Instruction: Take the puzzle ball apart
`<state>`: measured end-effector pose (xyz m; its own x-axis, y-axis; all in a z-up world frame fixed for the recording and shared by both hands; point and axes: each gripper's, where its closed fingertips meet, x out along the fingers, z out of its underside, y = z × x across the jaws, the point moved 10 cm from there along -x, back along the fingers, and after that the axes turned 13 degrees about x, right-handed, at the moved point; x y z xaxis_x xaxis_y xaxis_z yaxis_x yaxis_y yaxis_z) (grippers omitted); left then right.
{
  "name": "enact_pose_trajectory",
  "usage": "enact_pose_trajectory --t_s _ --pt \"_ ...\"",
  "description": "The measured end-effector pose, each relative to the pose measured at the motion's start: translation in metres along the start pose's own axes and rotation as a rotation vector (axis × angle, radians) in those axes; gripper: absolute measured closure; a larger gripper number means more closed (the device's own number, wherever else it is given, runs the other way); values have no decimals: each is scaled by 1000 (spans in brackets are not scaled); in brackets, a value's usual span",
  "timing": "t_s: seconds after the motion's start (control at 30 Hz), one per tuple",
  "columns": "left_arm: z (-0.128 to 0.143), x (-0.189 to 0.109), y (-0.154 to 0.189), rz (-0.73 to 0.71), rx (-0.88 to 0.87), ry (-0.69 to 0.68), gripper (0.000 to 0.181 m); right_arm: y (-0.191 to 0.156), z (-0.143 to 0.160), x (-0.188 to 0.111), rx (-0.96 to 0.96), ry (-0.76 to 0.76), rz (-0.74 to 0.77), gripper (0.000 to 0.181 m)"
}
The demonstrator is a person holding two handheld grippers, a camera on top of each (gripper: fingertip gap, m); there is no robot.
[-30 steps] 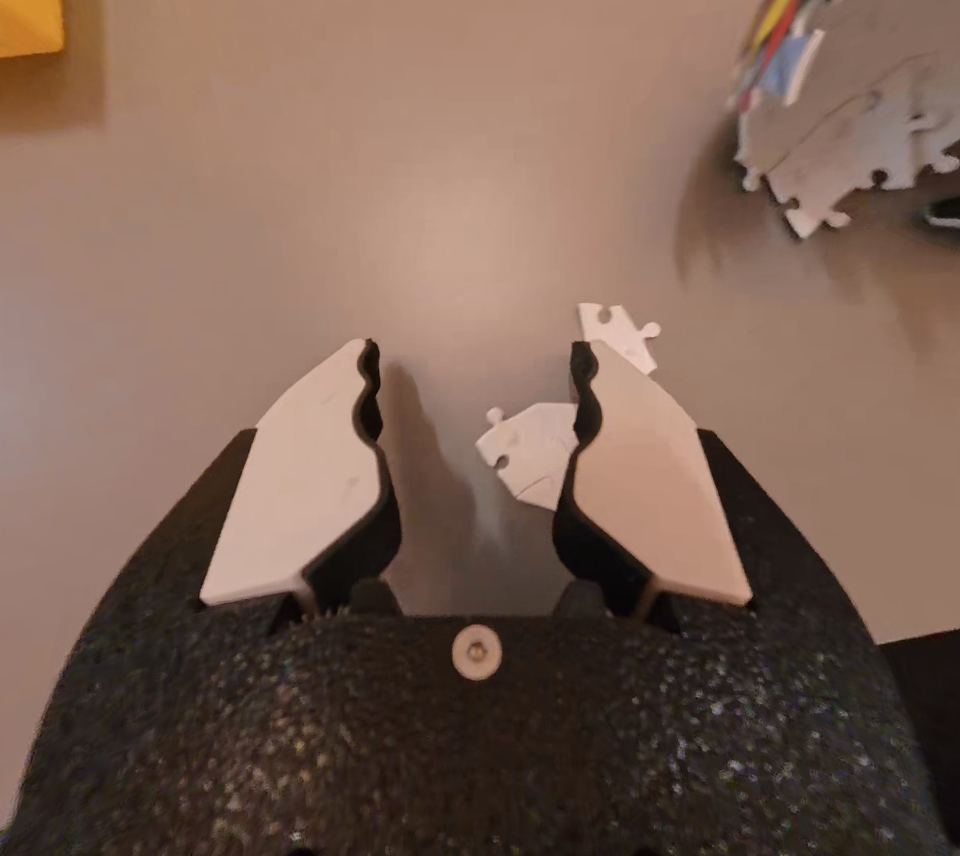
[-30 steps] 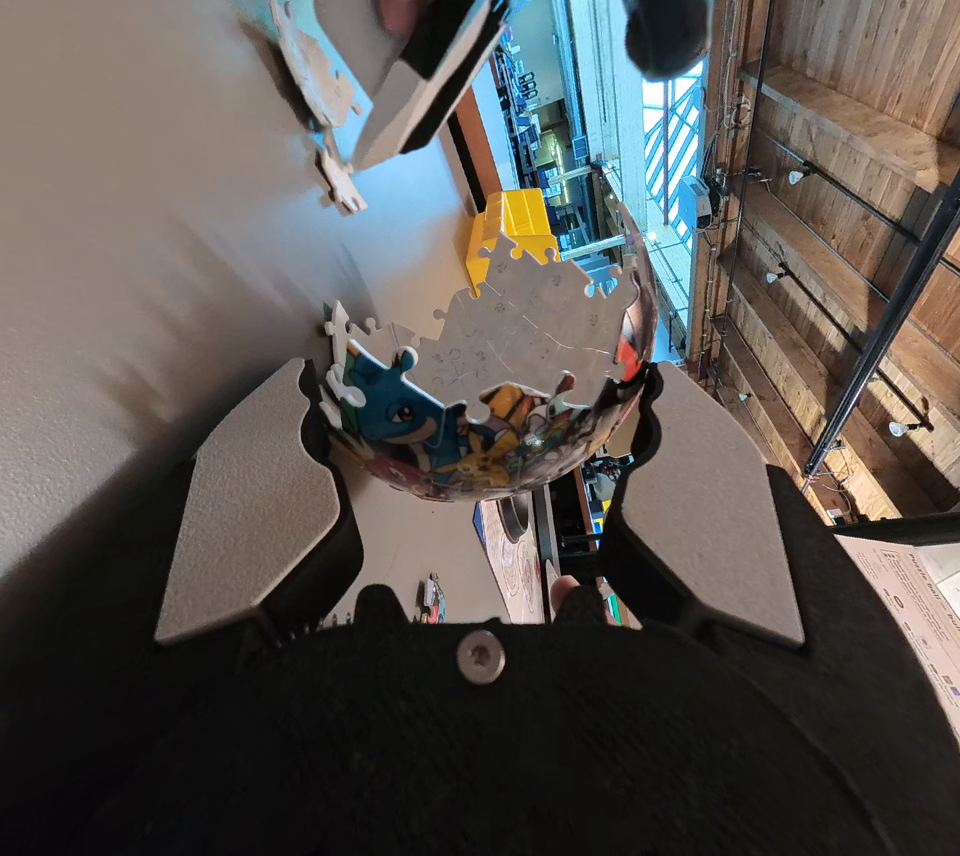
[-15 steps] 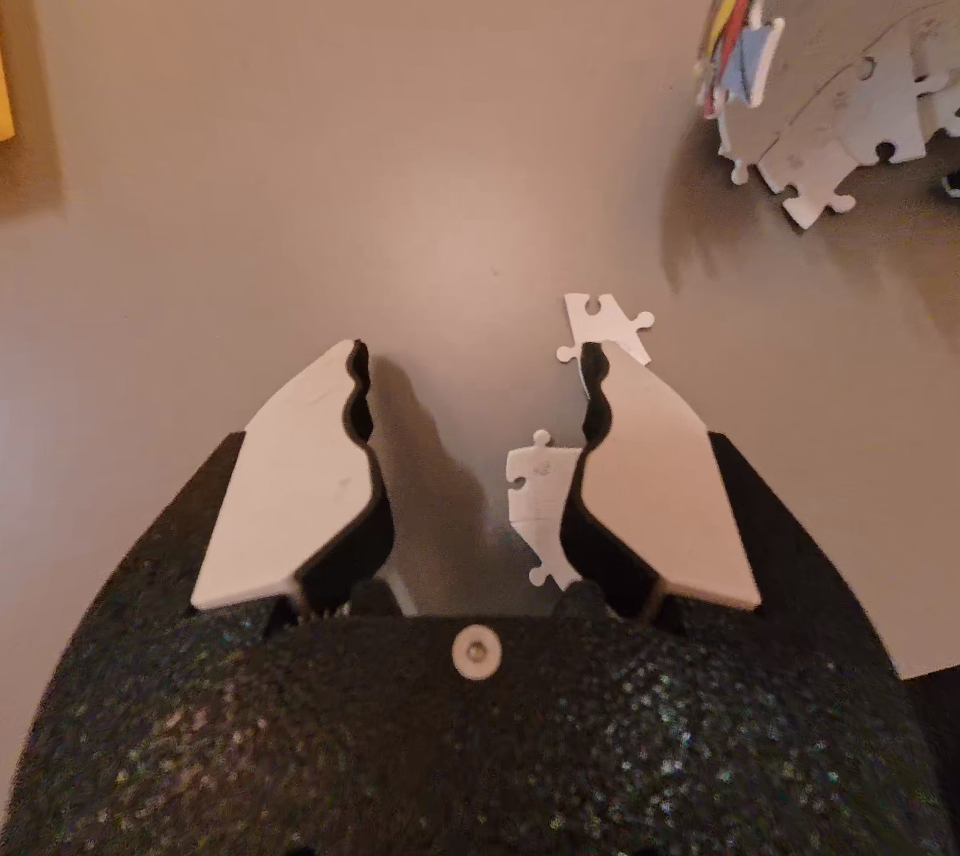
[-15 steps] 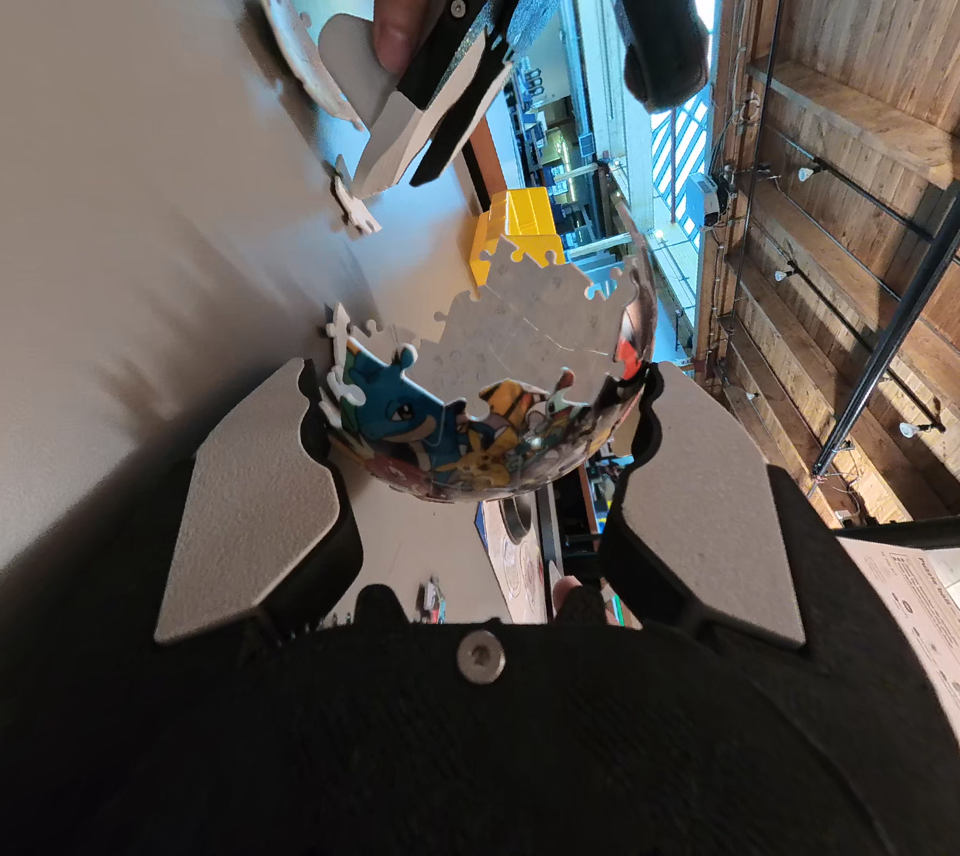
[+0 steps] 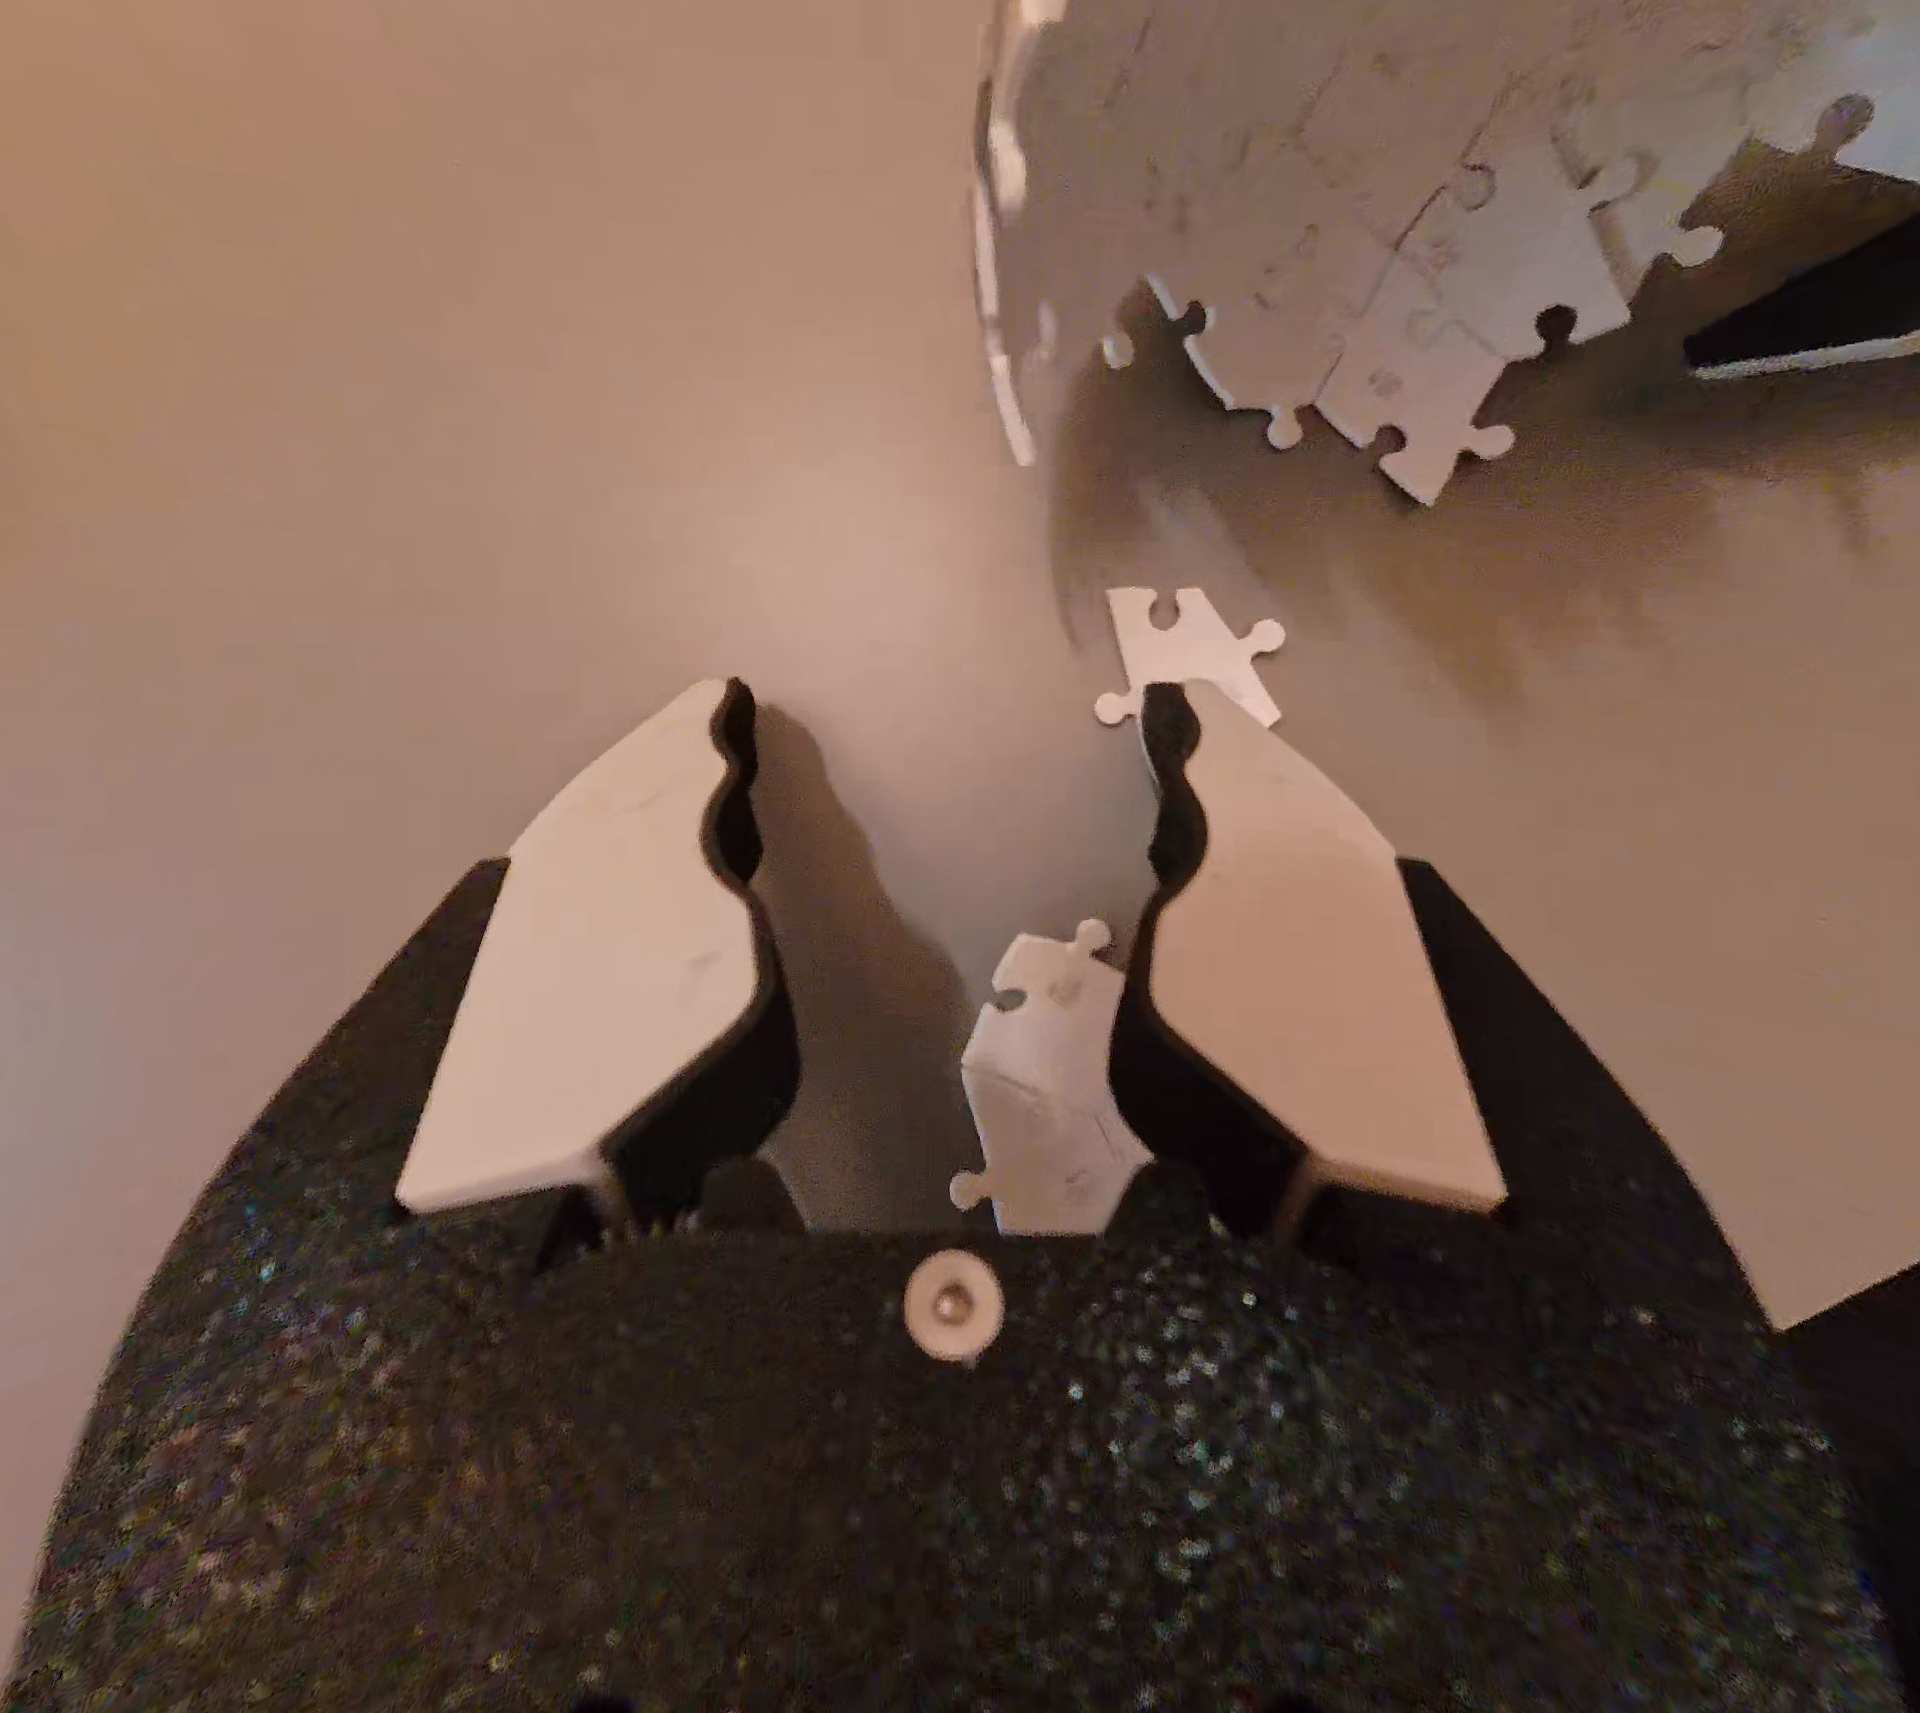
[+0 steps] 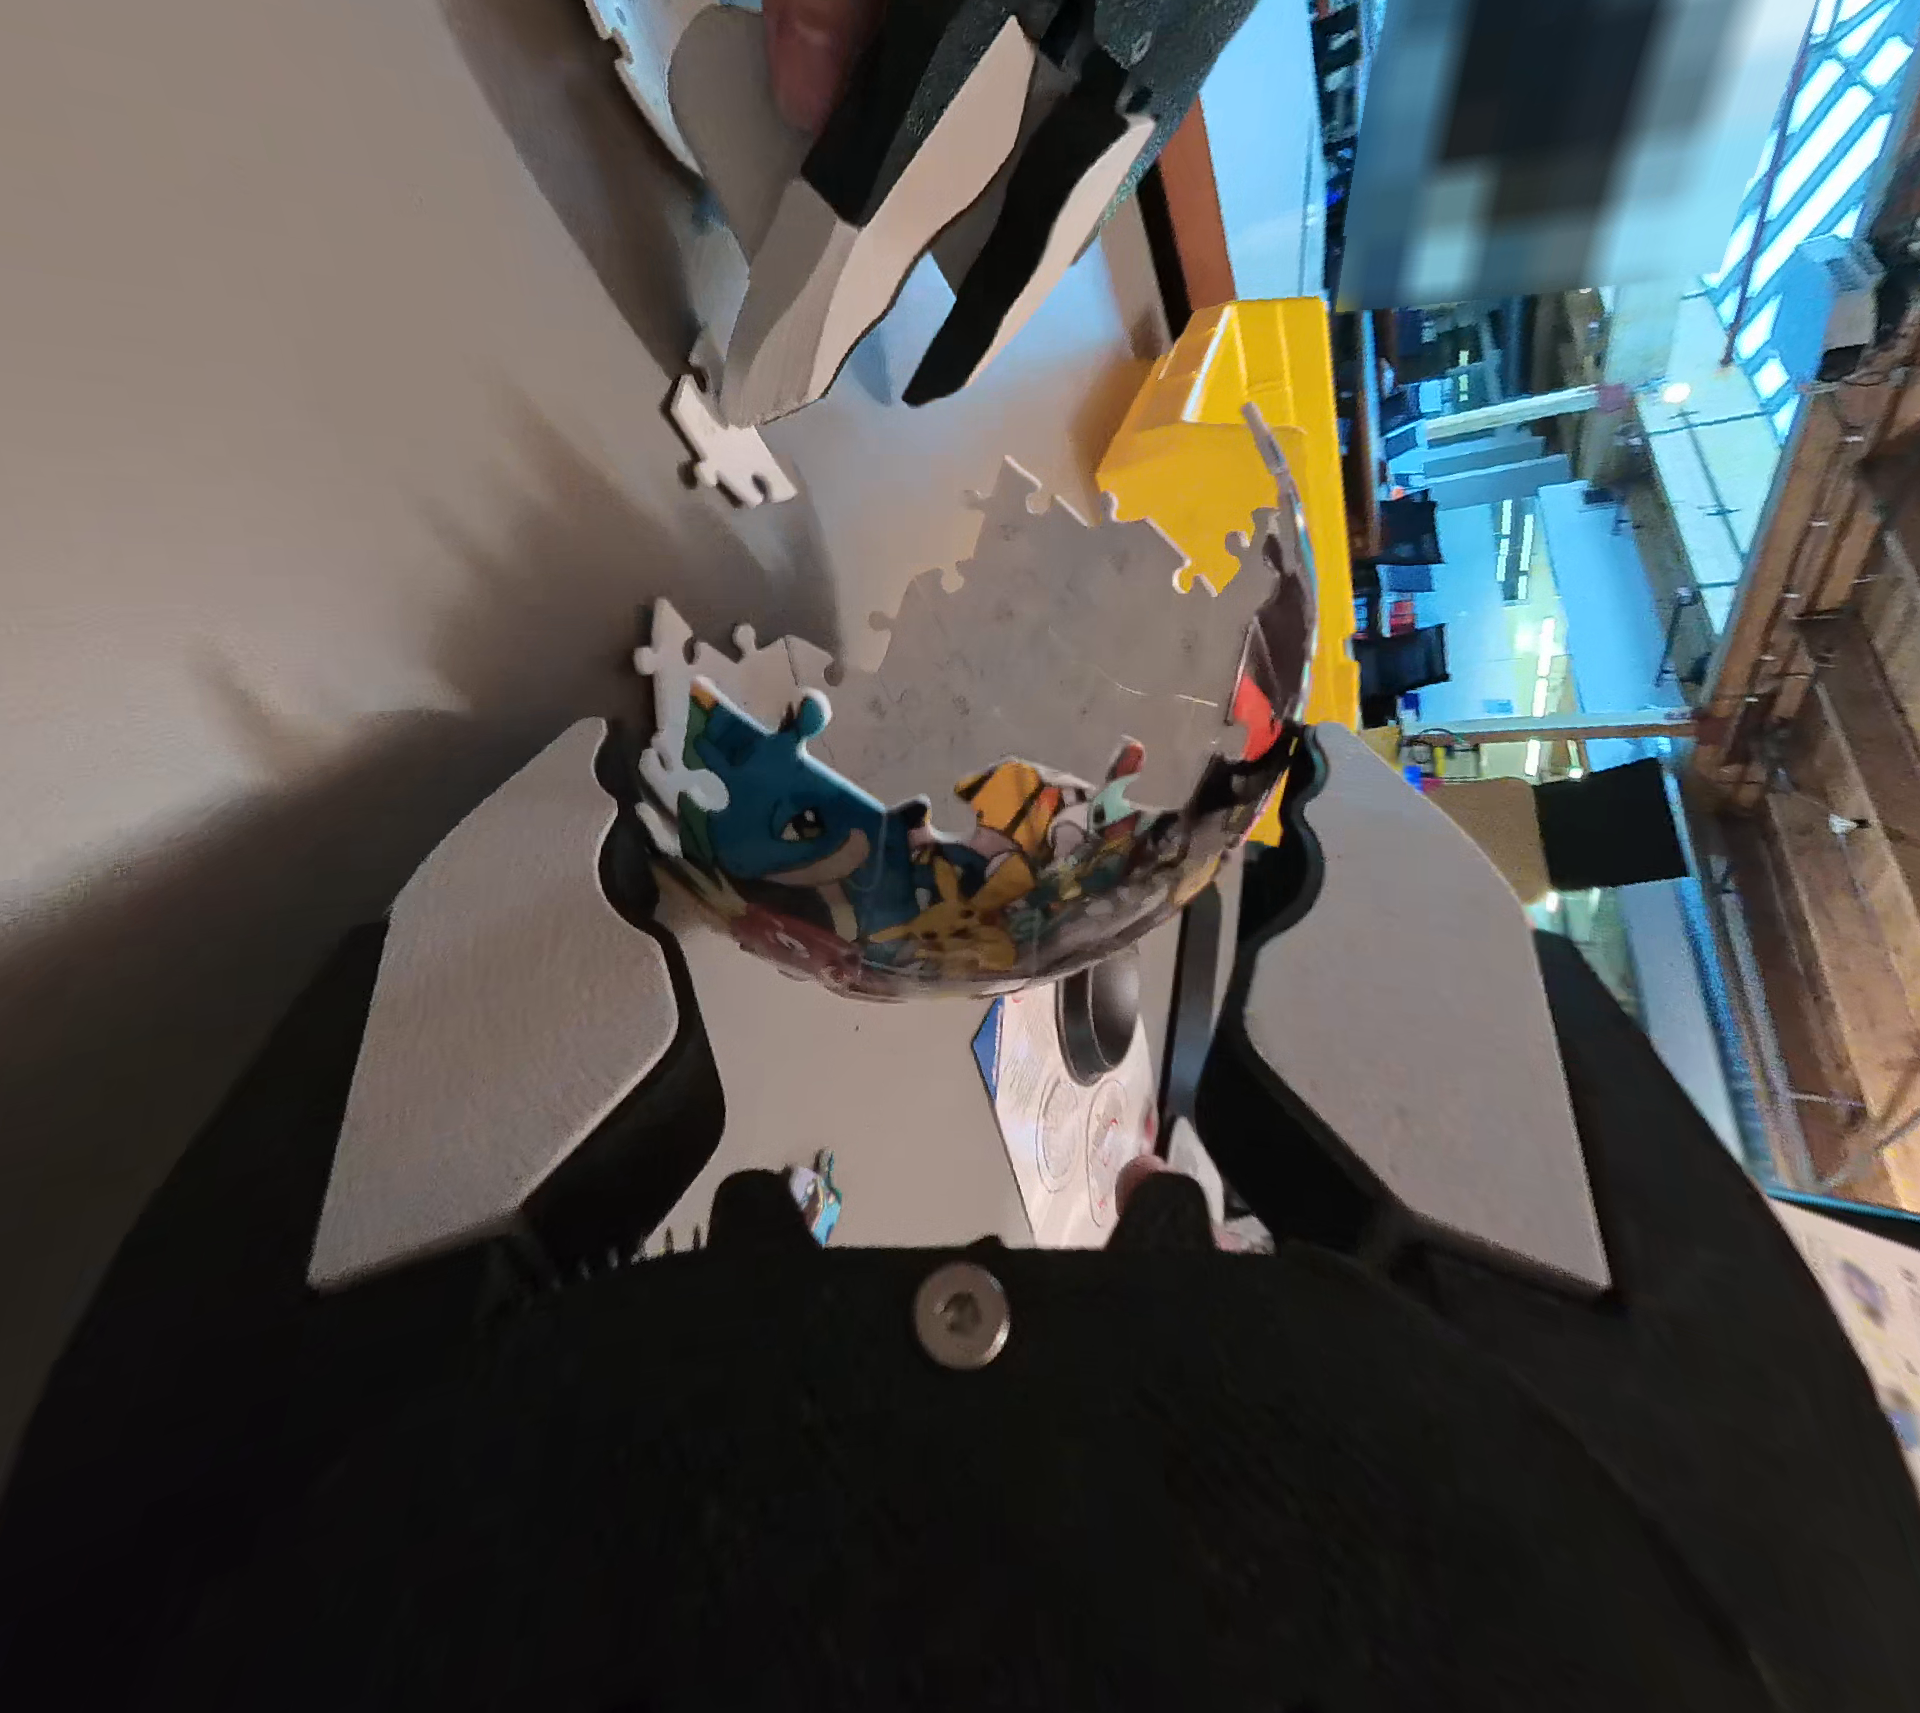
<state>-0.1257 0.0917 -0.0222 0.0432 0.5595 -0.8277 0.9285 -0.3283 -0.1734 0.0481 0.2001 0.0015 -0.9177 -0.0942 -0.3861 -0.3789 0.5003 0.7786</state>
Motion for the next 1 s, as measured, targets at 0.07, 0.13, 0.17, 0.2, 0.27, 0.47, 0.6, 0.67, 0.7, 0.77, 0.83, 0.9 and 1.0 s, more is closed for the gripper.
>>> enact_pose_trajectory --t_s 0.07,0.13,0.17,0.2,0.27,0.47,0.6,0.67,0.7,0.77,0.83,0.9,1.0 --pt "-3 1 2 12 7 -9 108 5 -3 4 15 -3 -33 64" --pt "-5 1 6 15 22 -20 108 8 -5 7 13 -18 -60 65" --pt "-7 0 9 11 28 -23 108 10 -6 8 7 -28 -73 65" --pt "-8 0 12 5 33 -26 108 11 -7 9 4 -39 -84 64" --pt "-9 -2 19 -18 47 -35 109 15 -10 9 5 -54 -105 66" --pt "-10 -6 36 -63 78 -31 113 17 -20 11 19 -27 -107 77" --pt "-9 -3 31 -23 58 -5 111 15 -13 14 38 -12 -87 71" --pt "-8 -2 28 -1 38 -5 109 17 -11 13 68 13 -85 73" --pt "-8 -2 28 4 39 -9 108 17 -11 13 70 16 -80 75" --pt "-7 -6 25 -18 64 -29 105 17 -10 12 66 11 -74 75" --pt "-9 -15 19 -43 40 19 107 16 -10 12 56 10 -69 75" --pt "-15 -27 12 -48 -57 150 113 15 -12 13 57 18 -71 74" --pt "-22 -30 -5 -92 -223 273 111 13 -14 14 36 20 -67 74"
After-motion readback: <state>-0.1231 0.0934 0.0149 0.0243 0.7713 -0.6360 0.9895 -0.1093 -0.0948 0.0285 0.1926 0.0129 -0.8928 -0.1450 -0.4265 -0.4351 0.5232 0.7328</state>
